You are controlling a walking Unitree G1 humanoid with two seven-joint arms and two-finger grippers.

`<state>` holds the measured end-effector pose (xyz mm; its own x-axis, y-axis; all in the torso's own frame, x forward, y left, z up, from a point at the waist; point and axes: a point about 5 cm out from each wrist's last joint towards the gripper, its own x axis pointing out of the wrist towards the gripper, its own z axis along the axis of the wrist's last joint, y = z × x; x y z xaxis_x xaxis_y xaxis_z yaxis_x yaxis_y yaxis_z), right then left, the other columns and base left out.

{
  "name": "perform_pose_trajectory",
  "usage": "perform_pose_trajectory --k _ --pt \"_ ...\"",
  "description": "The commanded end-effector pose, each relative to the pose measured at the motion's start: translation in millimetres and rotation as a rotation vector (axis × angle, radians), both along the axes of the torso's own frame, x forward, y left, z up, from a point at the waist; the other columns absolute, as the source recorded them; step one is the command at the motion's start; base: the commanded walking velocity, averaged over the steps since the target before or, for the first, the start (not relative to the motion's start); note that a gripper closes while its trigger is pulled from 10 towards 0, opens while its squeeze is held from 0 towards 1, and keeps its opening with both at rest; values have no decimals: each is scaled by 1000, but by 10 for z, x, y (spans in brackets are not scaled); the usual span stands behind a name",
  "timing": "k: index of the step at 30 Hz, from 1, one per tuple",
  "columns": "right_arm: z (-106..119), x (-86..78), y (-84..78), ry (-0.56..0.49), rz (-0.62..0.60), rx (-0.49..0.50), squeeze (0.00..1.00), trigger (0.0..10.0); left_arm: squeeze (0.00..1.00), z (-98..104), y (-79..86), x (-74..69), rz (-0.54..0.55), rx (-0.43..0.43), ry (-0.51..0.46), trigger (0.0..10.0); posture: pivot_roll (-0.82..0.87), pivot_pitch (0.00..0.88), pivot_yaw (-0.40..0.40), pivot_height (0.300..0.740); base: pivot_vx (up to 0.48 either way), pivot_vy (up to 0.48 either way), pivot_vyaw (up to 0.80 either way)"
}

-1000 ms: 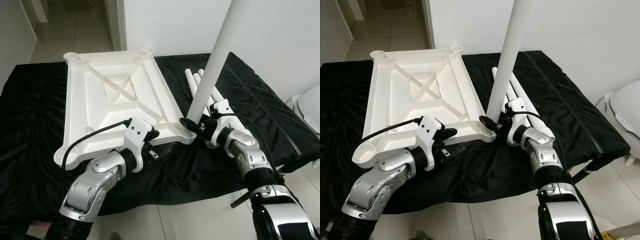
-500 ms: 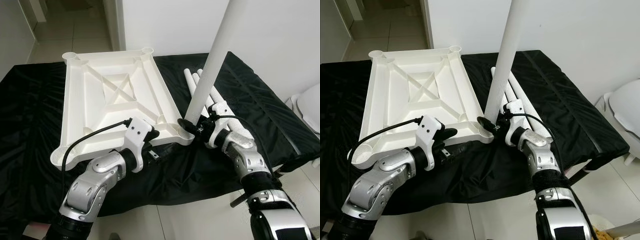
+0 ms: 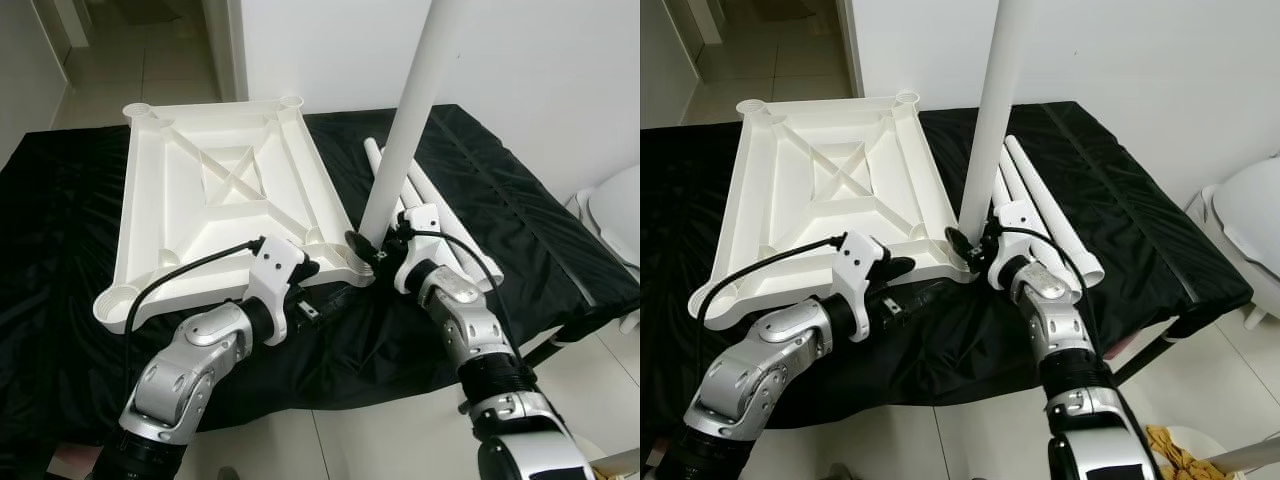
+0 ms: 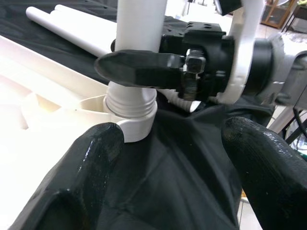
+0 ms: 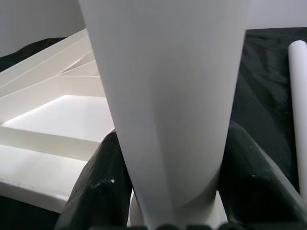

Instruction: Building children table

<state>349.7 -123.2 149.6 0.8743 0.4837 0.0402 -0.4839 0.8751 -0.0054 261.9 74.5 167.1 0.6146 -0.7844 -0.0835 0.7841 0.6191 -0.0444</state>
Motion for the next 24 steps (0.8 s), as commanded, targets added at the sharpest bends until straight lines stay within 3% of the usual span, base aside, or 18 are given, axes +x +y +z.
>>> perform_pose_trajectory --k 1,6,12,13,15,17,24 --pt "-23 9 -73 25 -79 24 0 10000 0 -5 -19 -20 -7 6 3 10000 -39 33 -30 740 0 0 0" --pt "19 -20 -109 -9 -293 65 0 10000 0 -16 -35 -33 -17 5 5 10000 -43 27 -32 740 0 0 0" --pt "31 -46 -116 -29 -403 55 0 10000 0 -19 -42 -35 -22 5 6 10000 -44 22 -32 740 0 0 0" --pt "23 -71 -117 -28 -493 40 0 10000 0 -20 -42 -35 -25 7 6 10000 -43 20 -31 740 0 0 0" --pt "12 -85 -121 -27 -537 40 0 10000 0 -20 -42 -35 -27 8 5 10000 -43 19 -31 740 0 0 0" --pt "-11 -125 -160 -28 -662 15 0 10000 0 -23 -44 -38 -29 11 5 10000 -42 18 -32 740 0 0 0" --pt "-22 -139 -106 -16 -717 36 0 10000 0 -25 -44 -43 -30 11 6 10000 -36 16 -33 740 0 0 0"
